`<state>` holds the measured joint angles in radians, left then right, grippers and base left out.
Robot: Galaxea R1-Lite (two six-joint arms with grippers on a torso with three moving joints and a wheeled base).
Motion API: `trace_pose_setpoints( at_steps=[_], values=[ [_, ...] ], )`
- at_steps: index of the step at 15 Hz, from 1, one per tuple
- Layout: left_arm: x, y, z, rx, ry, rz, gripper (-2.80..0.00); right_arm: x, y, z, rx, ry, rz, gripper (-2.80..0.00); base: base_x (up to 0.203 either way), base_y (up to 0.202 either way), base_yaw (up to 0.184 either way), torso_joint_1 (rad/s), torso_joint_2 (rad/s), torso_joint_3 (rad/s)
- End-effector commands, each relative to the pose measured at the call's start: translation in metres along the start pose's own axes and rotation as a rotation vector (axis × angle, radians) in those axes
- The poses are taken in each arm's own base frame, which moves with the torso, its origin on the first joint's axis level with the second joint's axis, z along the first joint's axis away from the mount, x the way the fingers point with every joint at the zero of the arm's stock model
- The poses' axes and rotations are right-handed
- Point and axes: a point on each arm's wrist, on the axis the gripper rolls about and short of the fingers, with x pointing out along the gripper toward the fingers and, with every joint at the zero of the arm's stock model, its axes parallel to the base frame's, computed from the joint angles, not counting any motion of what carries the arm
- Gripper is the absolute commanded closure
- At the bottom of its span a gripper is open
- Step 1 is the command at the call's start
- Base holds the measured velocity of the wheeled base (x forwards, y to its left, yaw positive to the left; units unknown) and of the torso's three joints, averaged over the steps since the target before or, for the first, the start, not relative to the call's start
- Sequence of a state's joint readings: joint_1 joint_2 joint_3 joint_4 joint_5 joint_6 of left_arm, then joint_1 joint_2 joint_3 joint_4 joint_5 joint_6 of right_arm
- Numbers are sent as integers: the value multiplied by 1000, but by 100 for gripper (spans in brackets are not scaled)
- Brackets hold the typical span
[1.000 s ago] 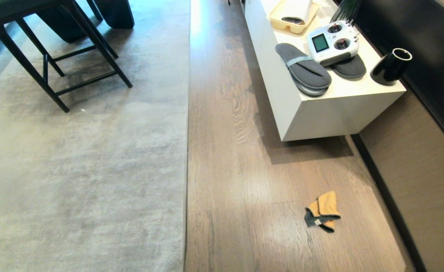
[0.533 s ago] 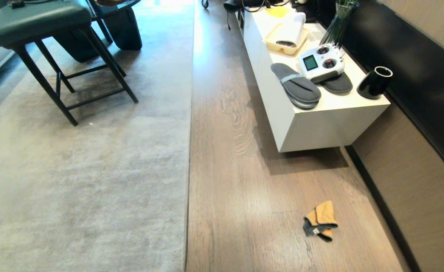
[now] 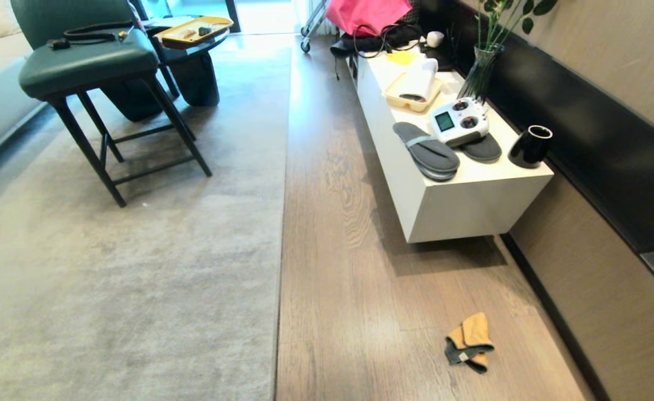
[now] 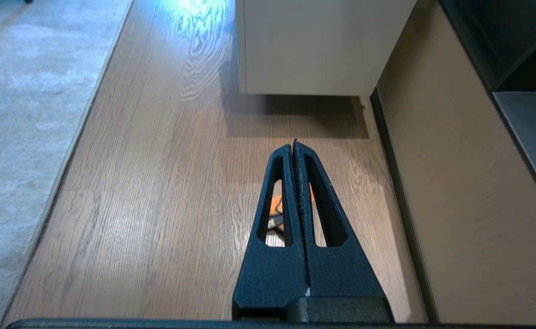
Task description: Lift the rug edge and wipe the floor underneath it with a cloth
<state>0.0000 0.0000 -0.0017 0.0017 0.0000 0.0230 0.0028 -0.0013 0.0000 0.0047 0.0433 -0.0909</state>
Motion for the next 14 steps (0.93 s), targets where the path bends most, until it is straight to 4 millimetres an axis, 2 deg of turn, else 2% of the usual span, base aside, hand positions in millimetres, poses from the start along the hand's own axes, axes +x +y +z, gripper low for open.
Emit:
trace_pose_setpoints(
  at_steps=[1, 6, 14],
  values=[
    [0, 0, 0, 0, -1, 0, 0, 0, 0, 0, -1, 1, 0, 0, 0, 0, 0, 5, 0, 203],
    [0, 0, 0, 0, 1, -1, 0, 0, 0, 0, -1, 1, 2, 0, 0, 0, 0, 3, 3, 205],
    [0, 0, 0, 0, 0, -1, 0, 0, 0, 0, -1, 1, 2, 0, 0, 0, 0, 0, 0, 6]
  ],
)
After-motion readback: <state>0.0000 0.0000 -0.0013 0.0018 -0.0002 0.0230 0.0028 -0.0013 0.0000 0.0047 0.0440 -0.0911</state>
